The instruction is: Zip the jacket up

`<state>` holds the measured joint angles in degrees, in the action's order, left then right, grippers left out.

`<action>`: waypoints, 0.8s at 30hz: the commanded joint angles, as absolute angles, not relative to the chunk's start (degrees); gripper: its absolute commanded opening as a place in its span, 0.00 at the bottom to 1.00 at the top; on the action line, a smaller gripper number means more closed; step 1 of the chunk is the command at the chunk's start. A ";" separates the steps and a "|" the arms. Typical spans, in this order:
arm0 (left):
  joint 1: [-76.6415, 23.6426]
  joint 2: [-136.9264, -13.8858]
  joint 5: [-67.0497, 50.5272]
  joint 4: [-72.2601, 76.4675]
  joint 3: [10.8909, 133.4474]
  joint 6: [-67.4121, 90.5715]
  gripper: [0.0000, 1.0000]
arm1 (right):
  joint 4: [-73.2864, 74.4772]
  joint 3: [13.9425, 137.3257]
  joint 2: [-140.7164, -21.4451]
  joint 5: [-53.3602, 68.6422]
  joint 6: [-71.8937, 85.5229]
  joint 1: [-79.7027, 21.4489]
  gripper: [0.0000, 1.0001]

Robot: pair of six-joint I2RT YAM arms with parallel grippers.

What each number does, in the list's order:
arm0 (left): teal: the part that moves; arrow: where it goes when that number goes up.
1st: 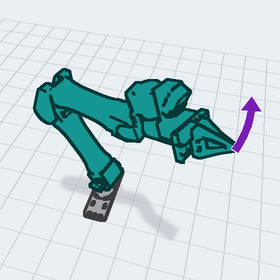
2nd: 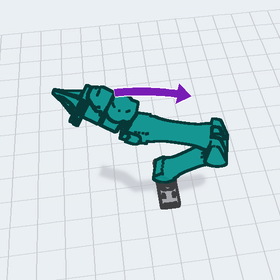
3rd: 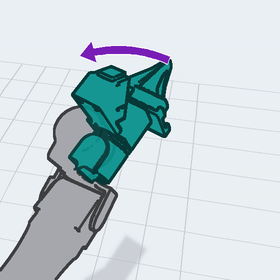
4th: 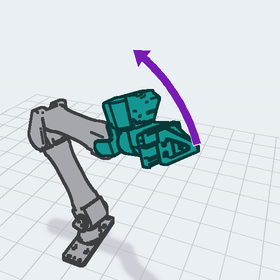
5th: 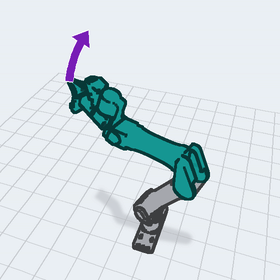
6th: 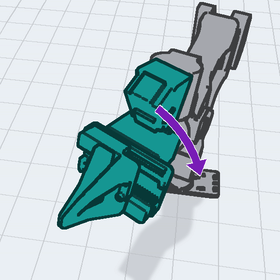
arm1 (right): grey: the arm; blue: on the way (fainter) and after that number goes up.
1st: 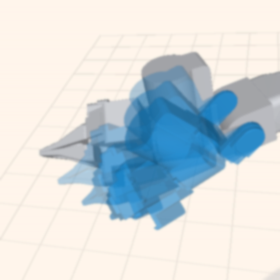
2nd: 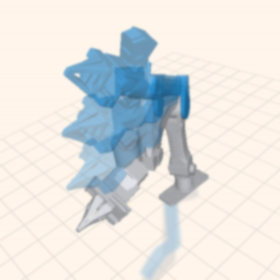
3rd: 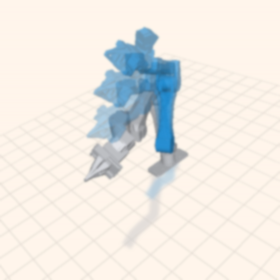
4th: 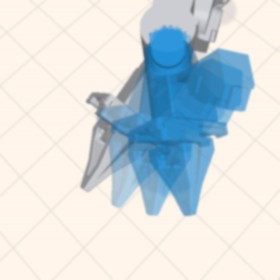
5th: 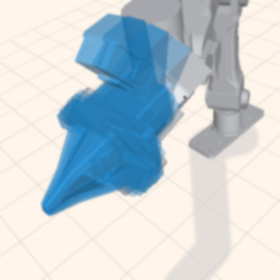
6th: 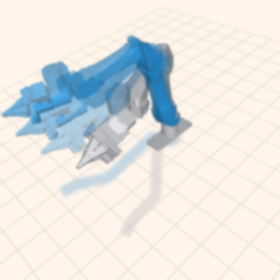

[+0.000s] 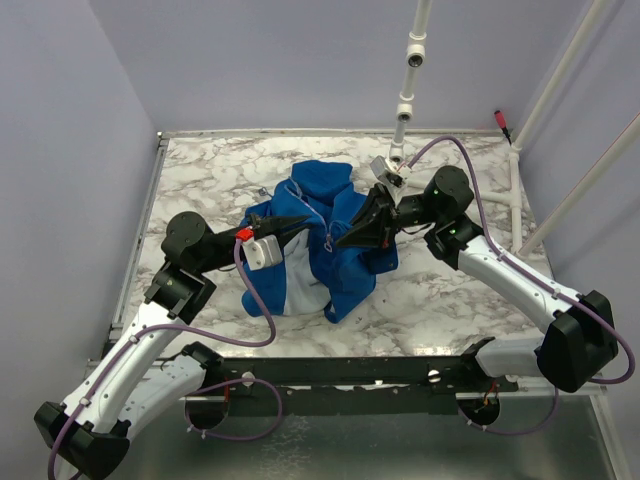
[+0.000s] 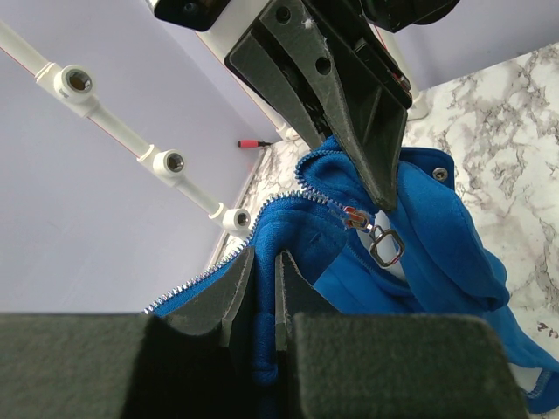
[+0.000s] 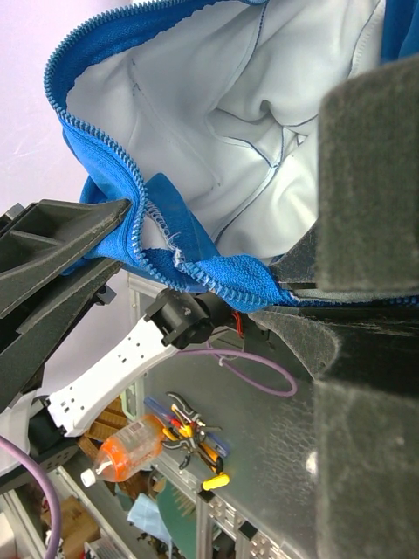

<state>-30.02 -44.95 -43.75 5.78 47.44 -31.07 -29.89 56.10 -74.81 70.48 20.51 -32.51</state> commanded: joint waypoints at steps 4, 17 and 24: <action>-30.15 -44.47 -45.09 6.50 49.40 -31.88 0.00 | -30.68 57.31 -74.57 72.47 20.53 -32.58 0.01; -29.62 -44.02 -45.19 6.78 49.09 -31.35 0.00 | -32.85 57.43 -74.71 71.69 21.42 -33.01 0.01; -29.62 -44.03 -45.70 6.49 49.30 -31.68 0.00 | -35.94 57.54 -75.32 70.54 23.35 -33.00 0.01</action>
